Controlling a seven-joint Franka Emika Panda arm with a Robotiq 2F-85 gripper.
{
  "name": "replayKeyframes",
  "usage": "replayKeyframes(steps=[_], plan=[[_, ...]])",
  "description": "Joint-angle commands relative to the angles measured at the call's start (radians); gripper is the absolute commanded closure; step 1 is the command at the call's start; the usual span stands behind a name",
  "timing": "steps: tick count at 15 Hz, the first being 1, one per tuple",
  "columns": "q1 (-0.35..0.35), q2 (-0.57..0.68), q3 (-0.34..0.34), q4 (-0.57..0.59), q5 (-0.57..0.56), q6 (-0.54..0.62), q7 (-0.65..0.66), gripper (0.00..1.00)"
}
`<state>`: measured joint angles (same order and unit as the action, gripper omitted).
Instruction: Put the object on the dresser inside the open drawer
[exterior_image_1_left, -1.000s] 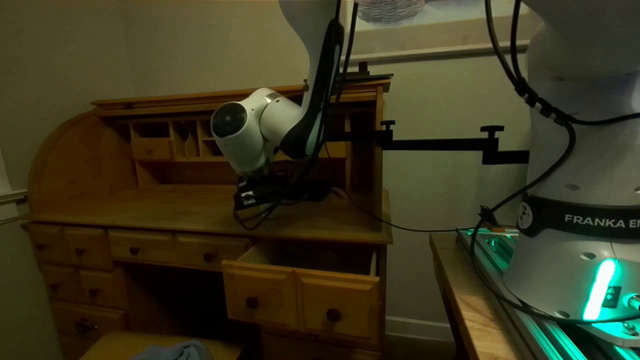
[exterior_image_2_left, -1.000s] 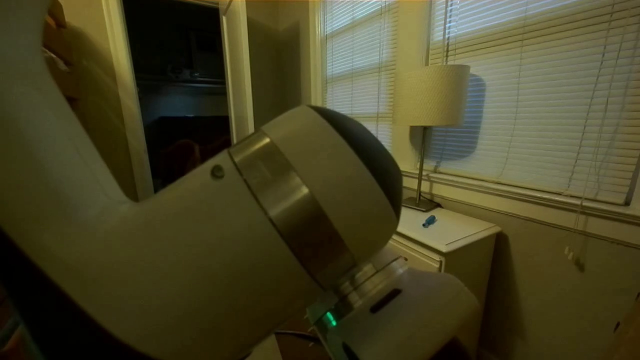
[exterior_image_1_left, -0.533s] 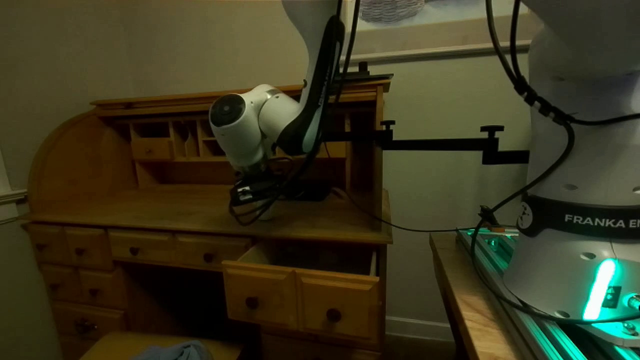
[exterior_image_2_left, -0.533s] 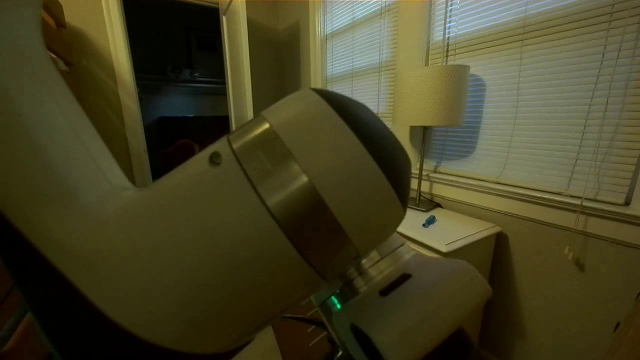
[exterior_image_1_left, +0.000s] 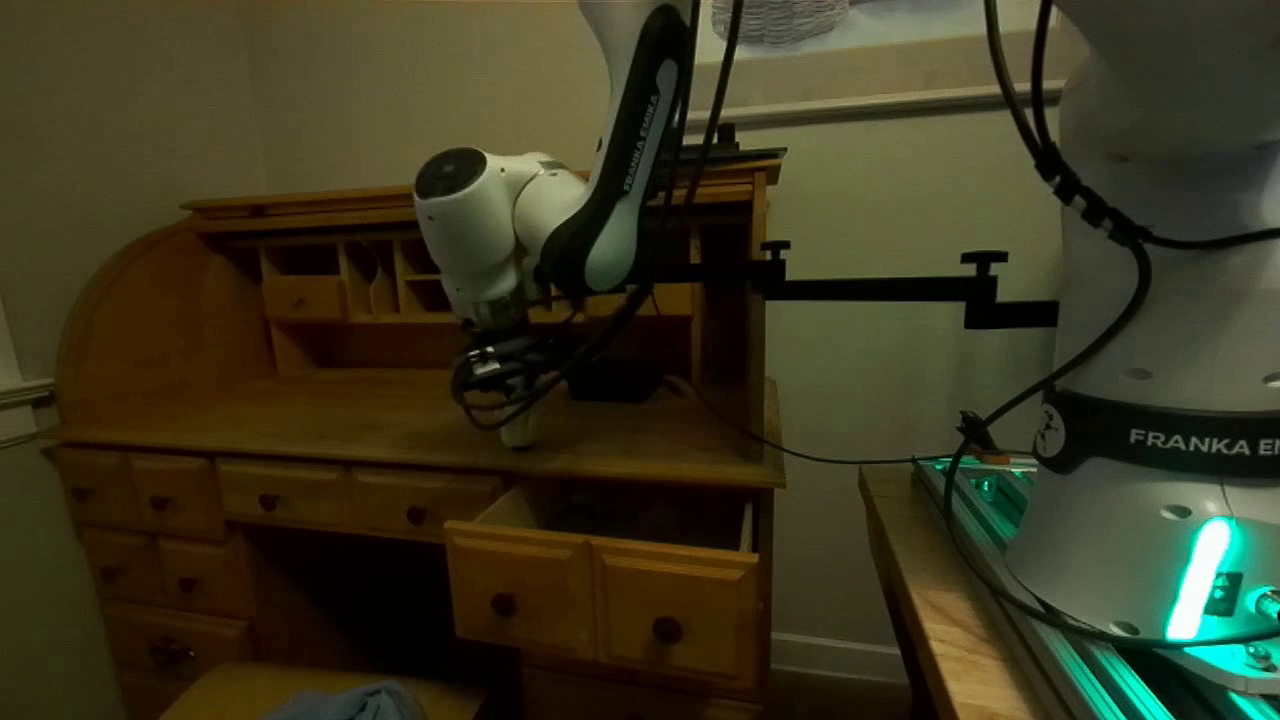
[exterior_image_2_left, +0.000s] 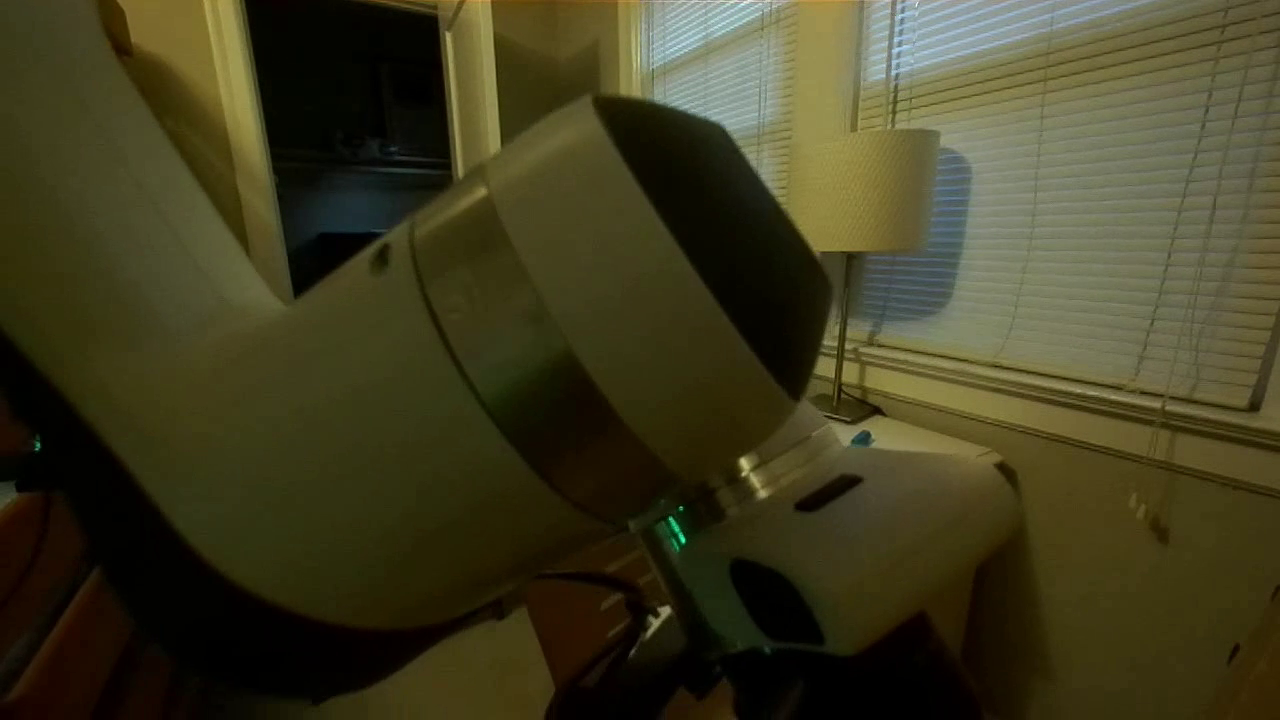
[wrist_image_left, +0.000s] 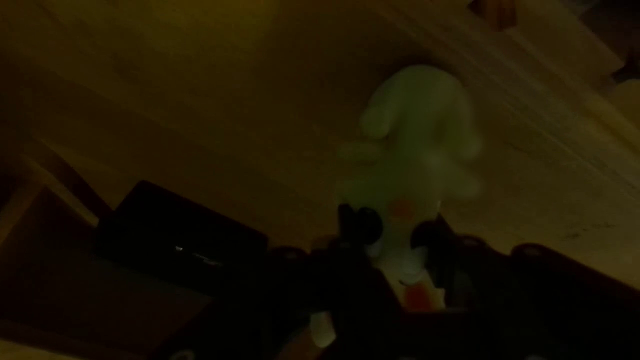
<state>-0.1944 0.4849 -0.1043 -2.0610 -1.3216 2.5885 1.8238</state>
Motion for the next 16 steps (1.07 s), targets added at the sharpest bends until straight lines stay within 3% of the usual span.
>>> replayKeyframes(steps=[1,7,9,10,16], plan=[[-0.008,-0.048,0.012,-0.062,0.125,0.045,-0.175,0.92],[0.002,-0.070,0.035,-0.117,0.384,0.073,-0.539,0.92],[-0.047,-0.063,0.109,-0.125,0.451,0.055,-0.657,0.92],[0.005,-0.061,0.070,-0.138,0.526,0.065,-0.733,0.92],[0.090,-0.071,0.026,-0.152,0.759,0.000,-1.033,0.92]])
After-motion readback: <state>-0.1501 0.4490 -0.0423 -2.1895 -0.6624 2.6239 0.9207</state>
